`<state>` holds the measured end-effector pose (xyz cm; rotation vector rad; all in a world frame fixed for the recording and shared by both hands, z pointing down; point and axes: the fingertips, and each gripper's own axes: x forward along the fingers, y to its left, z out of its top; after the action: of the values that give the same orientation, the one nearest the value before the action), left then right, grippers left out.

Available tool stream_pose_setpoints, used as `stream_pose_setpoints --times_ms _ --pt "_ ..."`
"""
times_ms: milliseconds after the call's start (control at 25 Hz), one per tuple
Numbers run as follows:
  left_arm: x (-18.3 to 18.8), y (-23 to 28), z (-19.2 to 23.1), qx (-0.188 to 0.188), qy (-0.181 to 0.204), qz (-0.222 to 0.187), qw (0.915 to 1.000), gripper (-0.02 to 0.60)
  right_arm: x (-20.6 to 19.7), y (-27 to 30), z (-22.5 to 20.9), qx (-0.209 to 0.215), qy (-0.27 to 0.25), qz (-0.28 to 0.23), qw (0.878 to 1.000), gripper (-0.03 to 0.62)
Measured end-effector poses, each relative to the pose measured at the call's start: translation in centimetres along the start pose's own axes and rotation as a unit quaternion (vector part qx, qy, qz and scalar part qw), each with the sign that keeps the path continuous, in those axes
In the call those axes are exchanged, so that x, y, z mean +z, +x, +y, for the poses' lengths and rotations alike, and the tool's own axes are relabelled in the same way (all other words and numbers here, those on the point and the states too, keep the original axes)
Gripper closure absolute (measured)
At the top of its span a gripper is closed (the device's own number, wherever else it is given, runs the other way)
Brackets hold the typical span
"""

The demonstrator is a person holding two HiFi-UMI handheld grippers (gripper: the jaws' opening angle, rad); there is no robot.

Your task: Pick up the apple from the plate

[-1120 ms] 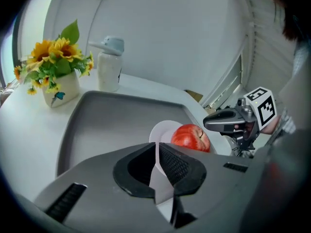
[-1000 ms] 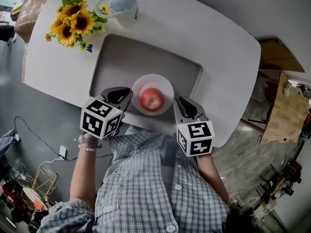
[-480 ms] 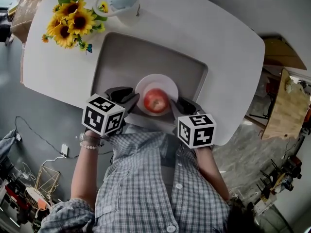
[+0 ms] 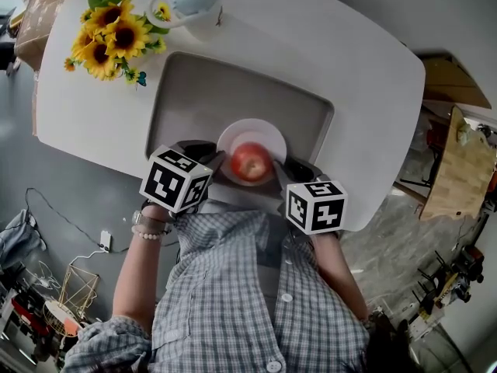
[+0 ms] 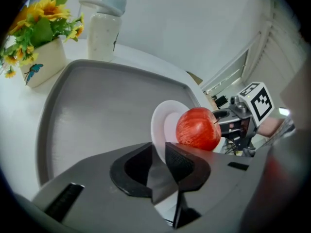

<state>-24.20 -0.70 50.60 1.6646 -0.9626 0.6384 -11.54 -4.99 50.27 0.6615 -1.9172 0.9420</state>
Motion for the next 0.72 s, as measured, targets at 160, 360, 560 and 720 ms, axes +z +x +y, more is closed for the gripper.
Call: stream_pose_setpoints --times_ms 160,360,560,720 --pt "-0.2 0.38 -0.55 -0.006 -0.024 0.018 0.9995 0.506 0.13 -0.1 -0.28 -0.003 0.026 -0.004 1.0 0.497" --pt "-0.34 0.52 -0.38 -0.009 -0.058 0.024 0.998 0.511 0.17 0.15 -0.33 -0.002 0.051 -0.001 0.999 0.502" --pt "-0.42 0.55 -0.29 -0.021 -0.111 0.021 0.9934 0.518 0.46 0.18 -0.41 -0.004 0.079 -0.005 0.997 0.508" --pt "-0.44 0.64 -0.29 -0.026 -0.125 0.025 0.9915 0.518 0.81 0.05 -0.4 -0.002 0.09 -0.008 0.996 0.516"
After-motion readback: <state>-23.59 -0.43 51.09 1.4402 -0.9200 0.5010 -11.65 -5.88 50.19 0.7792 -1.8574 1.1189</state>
